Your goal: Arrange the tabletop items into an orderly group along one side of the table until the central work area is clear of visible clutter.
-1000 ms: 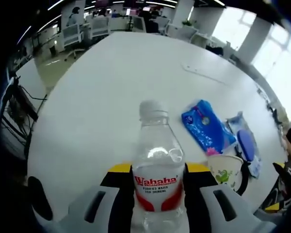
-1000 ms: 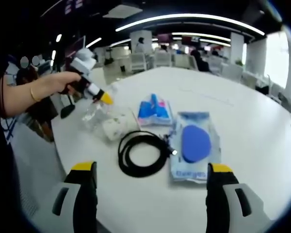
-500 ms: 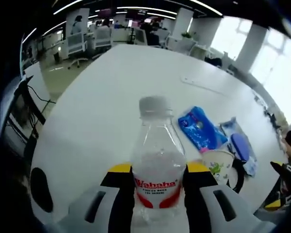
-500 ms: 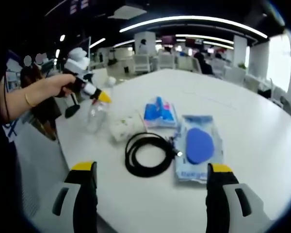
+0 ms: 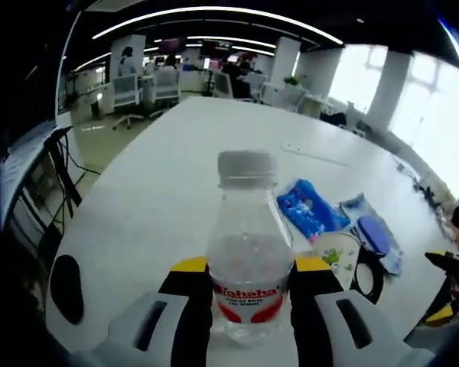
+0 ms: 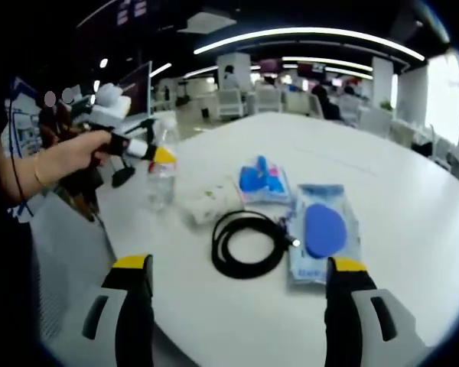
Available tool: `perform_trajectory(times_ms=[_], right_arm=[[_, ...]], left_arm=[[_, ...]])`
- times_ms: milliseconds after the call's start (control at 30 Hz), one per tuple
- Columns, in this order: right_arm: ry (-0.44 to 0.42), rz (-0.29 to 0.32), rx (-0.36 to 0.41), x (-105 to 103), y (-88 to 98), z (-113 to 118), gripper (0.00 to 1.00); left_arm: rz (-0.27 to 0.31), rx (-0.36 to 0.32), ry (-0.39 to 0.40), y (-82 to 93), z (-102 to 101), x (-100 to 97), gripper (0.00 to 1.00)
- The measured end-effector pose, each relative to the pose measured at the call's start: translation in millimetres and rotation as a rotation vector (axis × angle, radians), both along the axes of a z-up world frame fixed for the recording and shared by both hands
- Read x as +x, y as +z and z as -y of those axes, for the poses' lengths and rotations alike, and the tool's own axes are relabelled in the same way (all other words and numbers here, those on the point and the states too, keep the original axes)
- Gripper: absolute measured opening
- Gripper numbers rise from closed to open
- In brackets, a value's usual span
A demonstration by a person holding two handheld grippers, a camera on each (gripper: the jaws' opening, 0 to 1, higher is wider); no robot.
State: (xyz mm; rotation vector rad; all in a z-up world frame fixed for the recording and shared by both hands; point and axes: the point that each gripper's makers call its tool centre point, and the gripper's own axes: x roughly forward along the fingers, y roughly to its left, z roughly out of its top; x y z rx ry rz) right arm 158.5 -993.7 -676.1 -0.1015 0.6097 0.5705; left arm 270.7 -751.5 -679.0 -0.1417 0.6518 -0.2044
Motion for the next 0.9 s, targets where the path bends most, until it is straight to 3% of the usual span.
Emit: perform_trajectory(times_ms=[133, 367, 533, 900], right_arm=[[0.0, 0.003, 0.002, -0.6, 0.9, -0.1, 0.91], [0.002, 0.003, 0.021, 1.4, 1.4, -3.5, 0.91], [0.0, 0.001, 0.027, 4.5, 1.0, -4.7, 0.91], [0.03, -0.01, 0.014, 8.9, 2.4, -6.4, 0.91]], left_arm=[[0.079, -0.014, 0.014, 11.6, -3.0, -0.9, 0.36], [0.172, 0.027, -0.001, 27.2, -7.0, 10.0, 0.36], [0.186, 0.045, 0.002, 29.0, -10.3, 17.1, 0.36], [0.244, 0.076, -0.02, 39.5, -20.5, 54.2, 0.36]])
